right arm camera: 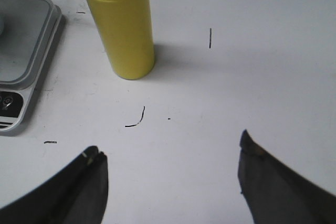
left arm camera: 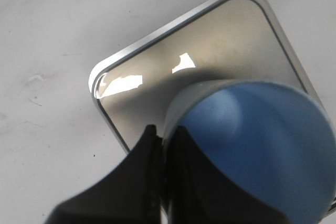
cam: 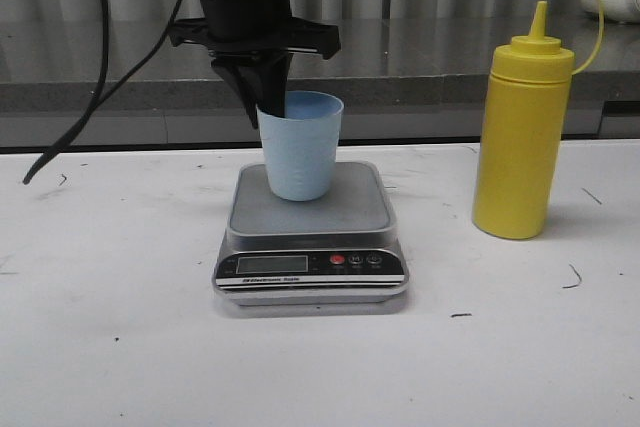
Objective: Pour seasoning into cup on scale with both arms
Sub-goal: 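Lower the blue cup onto the scale, open the left gripper, withdraw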
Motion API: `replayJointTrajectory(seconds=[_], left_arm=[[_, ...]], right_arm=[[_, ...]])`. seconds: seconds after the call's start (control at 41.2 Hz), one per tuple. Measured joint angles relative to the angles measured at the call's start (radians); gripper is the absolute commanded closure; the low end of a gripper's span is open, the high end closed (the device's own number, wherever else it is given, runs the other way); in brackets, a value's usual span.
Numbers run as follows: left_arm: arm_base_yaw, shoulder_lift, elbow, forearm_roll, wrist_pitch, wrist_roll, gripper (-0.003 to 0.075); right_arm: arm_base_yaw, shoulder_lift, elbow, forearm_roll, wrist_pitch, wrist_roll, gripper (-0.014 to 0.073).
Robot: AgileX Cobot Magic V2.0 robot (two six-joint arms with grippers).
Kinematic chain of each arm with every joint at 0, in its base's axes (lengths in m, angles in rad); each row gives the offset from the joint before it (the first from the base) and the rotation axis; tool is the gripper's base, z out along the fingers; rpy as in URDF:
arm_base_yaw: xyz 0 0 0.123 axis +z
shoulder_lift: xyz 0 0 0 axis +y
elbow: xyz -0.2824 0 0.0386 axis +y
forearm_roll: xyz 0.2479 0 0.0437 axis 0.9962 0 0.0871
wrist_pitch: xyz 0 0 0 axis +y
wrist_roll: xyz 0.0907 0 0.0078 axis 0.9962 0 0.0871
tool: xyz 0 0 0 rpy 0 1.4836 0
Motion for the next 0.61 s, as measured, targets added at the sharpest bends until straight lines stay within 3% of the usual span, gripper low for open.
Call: replayJointTrajectory(seconds=[0.194,0.315,0.485,0.607], left_arm=[[0.000,0.000,-0.001,0.000,0.000,0.000,0.0704],[0.000,0.000,-0.001,0.000,0.000,0.000,0.0590],[0.000,0.000,-0.001,0.000,-0.002,0.000,0.0367],[0.000,-0.010,-0.001,-0.002,-0.002,0.000,0.0332]], right_arm=[[0.000,0.000,0.000,0.000,0.000,0.000,0.0054],[0.000,0.000,0.000,0.000,0.000,0.000,0.0054],[0.000,0.000,0.000,0.000,0.000,0.000,0.0054],[0.000,0.000,0.000,0.000,0.000,0.000,0.0054]])
